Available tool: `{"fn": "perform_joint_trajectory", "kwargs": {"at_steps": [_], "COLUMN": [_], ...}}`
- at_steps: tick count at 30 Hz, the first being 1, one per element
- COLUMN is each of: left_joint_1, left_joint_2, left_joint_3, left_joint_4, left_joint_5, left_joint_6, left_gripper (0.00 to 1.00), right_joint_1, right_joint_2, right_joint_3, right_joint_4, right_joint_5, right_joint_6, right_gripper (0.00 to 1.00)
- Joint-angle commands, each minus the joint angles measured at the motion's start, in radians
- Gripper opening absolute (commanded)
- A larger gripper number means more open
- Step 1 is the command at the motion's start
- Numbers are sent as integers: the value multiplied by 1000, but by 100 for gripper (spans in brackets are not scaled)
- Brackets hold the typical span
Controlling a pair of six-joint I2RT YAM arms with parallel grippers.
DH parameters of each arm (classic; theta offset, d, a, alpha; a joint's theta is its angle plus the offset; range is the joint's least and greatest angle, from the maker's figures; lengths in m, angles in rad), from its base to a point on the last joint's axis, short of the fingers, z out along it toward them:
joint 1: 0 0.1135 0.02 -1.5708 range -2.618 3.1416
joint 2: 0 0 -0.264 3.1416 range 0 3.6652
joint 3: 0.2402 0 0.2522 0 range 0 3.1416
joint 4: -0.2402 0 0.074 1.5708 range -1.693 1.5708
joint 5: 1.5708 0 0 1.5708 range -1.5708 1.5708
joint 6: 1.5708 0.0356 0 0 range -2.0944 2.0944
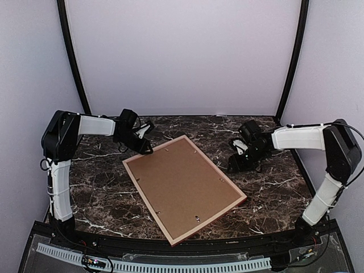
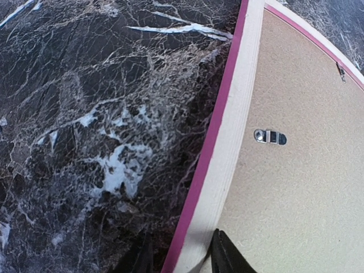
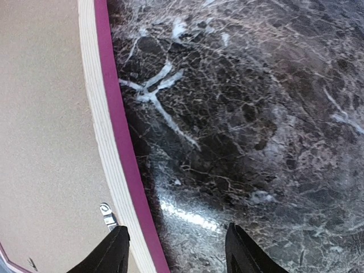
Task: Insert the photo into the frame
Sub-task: Rotate the photo frame.
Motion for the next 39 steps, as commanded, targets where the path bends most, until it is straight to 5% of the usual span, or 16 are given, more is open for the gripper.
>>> {"fn": "perform_joint_trajectory", "kwargs": {"at_steps": [1,27,34,39], "left_joint_1": [8,77,24,-44], "left_joint_2": [-36,-236,-314,-408], "left_joint_3": [-76,-533,-685,-750], "left_joint_4": [-25,293,403,402], "left_joint_5": [-63,-94,-59,-83], "left_joint_6": [-55,-570,-666,-715], "left_gripper": [35,32,35,41], "right_joint_1": [-21,-9,49,51], "right_joint_2": [-75,-298,-259,-219], "right_joint_3": [-19,-276,-328,-354], "right_joint_4": [-22,60,160,205], "right_joint_5": [18,-68,-61,-21], "right_joint_6": [63,368,457,485], "right_gripper": [59,76,74,64]}}
